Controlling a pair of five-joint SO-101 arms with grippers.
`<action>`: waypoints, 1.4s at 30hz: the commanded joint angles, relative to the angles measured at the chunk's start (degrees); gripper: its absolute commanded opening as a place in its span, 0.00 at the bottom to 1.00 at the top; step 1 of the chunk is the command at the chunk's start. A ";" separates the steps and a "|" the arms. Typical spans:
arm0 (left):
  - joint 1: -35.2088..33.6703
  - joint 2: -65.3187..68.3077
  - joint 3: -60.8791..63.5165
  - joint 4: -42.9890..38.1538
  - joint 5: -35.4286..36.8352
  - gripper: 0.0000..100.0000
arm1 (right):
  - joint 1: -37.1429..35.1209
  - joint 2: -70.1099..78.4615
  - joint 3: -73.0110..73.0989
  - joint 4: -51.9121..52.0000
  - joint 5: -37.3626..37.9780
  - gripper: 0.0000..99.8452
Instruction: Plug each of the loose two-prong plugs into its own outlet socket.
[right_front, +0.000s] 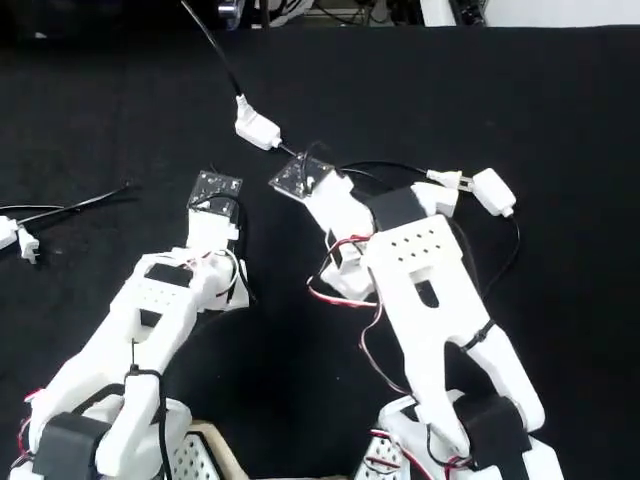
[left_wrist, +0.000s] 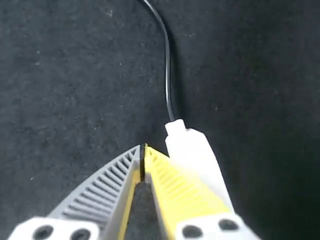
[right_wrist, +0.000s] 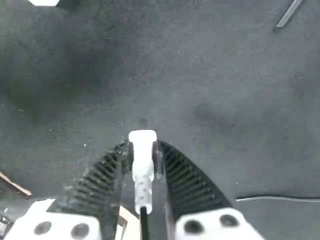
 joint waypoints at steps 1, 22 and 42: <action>0.57 0.09 -3.74 -1.67 1.23 0.03 | 0.62 -0.48 3.74 -3.34 -0.18 0.01; 3.56 0.09 -4.00 -2.02 13.27 0.21 | 0.70 -0.66 7.08 -5.45 -0.09 0.01; 6.99 0.26 -5.14 6.07 12.84 0.02 | 2.64 -0.66 7.16 -5.27 -0.09 0.01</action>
